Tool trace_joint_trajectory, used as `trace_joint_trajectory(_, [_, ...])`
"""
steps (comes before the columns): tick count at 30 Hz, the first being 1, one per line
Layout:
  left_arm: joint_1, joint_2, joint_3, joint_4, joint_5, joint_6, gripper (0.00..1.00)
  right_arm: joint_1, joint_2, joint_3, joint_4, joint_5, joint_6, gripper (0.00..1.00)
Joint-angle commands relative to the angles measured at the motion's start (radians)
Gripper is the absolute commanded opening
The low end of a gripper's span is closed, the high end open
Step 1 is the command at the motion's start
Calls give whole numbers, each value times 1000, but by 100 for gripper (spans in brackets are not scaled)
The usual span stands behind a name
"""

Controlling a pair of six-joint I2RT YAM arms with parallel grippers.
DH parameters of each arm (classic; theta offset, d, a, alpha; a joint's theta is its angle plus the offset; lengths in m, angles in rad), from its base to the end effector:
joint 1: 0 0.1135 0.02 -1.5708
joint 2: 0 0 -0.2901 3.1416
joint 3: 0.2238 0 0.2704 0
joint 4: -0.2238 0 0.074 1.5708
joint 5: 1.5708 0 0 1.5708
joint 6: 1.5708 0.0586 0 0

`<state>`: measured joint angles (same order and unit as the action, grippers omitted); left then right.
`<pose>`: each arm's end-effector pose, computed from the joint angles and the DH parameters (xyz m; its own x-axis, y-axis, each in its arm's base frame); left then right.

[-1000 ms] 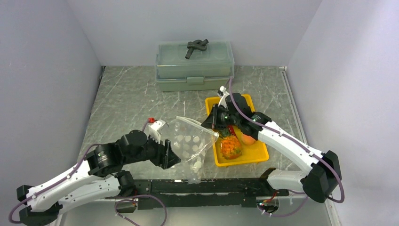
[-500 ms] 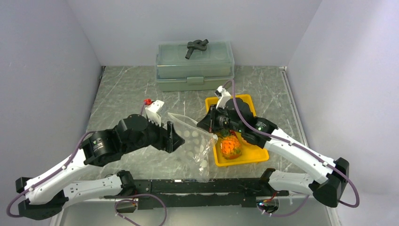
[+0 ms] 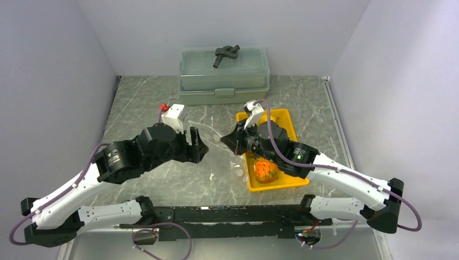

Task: Place the food in the zip-top bag and seal the zipper
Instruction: Open the zipper of the food storage bag.

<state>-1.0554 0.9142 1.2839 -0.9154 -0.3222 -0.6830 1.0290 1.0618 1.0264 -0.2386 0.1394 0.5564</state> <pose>0.1038 -0.1456 0.4273 -0.6351 -0.0934 -0.7668 0.3753 0.8303 -0.4120 0.1469 0.2283 0.3817 -0.5302 0.1334 -0.8373 -0.5882 0.6534 0.4765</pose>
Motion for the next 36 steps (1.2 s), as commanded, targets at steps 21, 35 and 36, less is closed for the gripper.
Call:
trace_joint_trajectory(21, [248,114,16,62,142,-184,73,226,-10,-134,367,442,-204,0])
trace_joint_trajectory(35, [294,193,-6,108,263,-187,69,302,32,-166,443,578,-257,0])
trace_joint_trajectory(36, [294,189,-17,108,263,-189,67,310,37,-167,449,596,-263,0])
